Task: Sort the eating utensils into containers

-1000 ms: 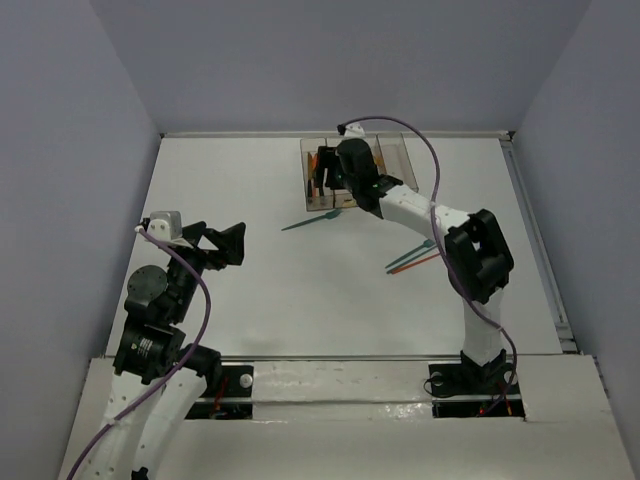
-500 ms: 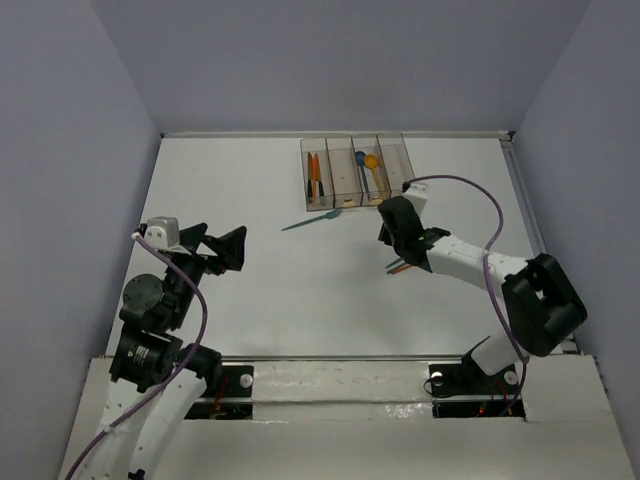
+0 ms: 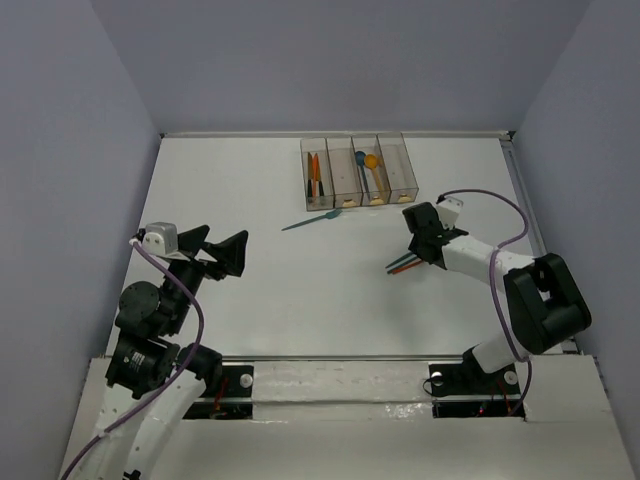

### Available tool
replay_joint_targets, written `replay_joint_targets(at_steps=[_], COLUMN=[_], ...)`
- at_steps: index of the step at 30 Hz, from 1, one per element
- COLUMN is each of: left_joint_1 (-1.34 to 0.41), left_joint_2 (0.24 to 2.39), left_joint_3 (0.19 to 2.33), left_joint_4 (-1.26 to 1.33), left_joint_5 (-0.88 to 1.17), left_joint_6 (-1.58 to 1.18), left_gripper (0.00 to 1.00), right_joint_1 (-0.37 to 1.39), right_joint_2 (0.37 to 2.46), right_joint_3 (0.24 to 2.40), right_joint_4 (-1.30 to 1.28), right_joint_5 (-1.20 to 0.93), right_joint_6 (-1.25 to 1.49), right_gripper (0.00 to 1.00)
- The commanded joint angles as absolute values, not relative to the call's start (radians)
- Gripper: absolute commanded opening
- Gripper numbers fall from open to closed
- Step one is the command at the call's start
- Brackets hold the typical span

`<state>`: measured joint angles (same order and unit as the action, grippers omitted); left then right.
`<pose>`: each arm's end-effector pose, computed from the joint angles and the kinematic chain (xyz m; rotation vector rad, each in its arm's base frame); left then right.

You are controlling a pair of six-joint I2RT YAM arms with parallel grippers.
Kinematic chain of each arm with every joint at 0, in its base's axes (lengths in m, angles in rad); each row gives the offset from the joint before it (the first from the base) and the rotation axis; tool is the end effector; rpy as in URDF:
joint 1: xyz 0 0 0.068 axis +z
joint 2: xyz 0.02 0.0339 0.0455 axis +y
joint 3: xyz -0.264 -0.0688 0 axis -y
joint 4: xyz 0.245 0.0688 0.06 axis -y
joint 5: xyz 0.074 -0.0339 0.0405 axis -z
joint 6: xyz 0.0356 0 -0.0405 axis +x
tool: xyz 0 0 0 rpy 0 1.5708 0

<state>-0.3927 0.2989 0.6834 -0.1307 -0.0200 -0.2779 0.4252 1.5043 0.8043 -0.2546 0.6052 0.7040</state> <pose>0.0727 -0.0293 0.3663 0.0595 1.3366 -0.5563 0.2709 0.1004 0.1807 0.5470 2.2507 -0.2154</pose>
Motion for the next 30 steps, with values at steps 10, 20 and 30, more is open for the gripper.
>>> replay_joint_targets(at_steps=[10,20,30], left_joint_1=[-0.408,-0.408,-0.408], left_joint_2=[0.285,0.285,0.287], left_joint_3=[0.722,0.723,0.722], left_joint_4=[-0.097,-0.098,-0.098], left_joint_5=[-0.028,-0.031,-0.032], left_joint_6=[-0.267,-0.267,-0.267], left_gripper=[0.99,0.99,0.99], right_joint_1=[0.41,0.41,0.41], right_joint_2=[1.58,1.612,1.644], right_joint_3=[0.854,0.871,0.877], right_joint_4=[-0.192,-0.167,-0.124], right_joint_5=[0.538,0.52,0.485], right_joint_6=[0.687,0.67,0.65], right_gripper=[0.4,0.39,0.27])
